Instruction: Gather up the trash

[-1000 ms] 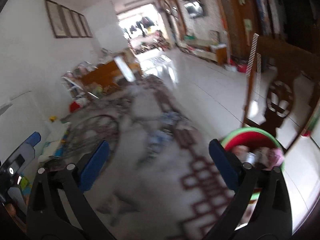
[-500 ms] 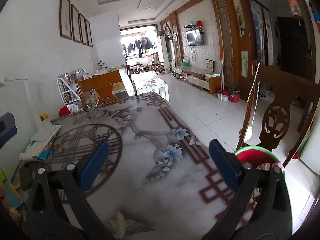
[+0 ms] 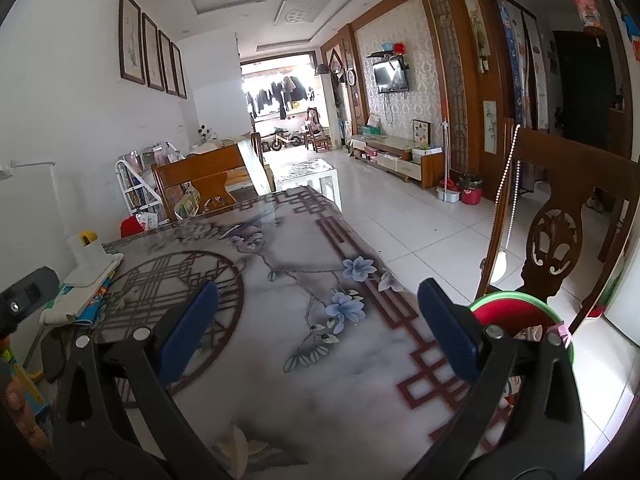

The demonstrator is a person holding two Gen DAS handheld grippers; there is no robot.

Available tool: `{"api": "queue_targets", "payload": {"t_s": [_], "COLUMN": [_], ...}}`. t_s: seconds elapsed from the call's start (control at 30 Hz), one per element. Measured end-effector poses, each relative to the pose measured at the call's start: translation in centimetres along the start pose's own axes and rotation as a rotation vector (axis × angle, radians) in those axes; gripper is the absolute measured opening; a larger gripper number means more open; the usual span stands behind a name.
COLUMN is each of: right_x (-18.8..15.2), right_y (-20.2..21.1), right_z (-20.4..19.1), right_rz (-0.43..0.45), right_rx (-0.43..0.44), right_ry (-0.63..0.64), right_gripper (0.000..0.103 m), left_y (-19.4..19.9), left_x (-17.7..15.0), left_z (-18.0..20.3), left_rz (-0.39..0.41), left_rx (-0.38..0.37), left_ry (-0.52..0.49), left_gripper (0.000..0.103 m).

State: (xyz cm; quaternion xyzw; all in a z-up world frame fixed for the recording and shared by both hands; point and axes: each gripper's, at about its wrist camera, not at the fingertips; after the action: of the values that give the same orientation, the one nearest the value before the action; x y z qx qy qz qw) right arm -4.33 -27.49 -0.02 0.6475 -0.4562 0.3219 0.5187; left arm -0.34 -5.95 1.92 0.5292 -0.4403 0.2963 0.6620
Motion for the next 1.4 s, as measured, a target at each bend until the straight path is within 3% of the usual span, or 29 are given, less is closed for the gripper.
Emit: {"api": "queue_targets", "payload": {"t_s": [0.53, 1.0, 1.4], "right_x": [-0.1, -0.3, -1.0], "right_y": [-0.1, -0.4, -2.4], "right_z": [0.5, -0.6, -1.6], "right_rz": [-0.014, -0.032, -0.129], "right_rx": [0.015, 0.021, 0.055], "right_ry": [-0.037, 0.034, 0.064], "right_gripper": [0.098, 0.098, 0.098], "left_y": [-0.8, -1.1, -2.0], "left_x": [-0.7, -0.8, -1.2], "left_z": [0.0, -0.6, -1.5], "left_rz": [-0.036, -0.055, -0.085], "left_rx": [0.016, 0.036, 0.076], "left_ry": [0.01, 0.027, 0.038], "left_gripper": [0.095, 0.095, 0.095]}}
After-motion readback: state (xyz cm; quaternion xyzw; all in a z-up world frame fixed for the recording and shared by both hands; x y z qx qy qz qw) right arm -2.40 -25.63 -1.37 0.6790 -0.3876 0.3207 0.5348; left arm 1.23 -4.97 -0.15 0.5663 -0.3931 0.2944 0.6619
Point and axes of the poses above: each gripper's, at about its wrist camera, not at the fingertips, and y roughly against the way its jaws point, z to its right, x to its top, and after that the axes turned 13 degrees about x, right-handed
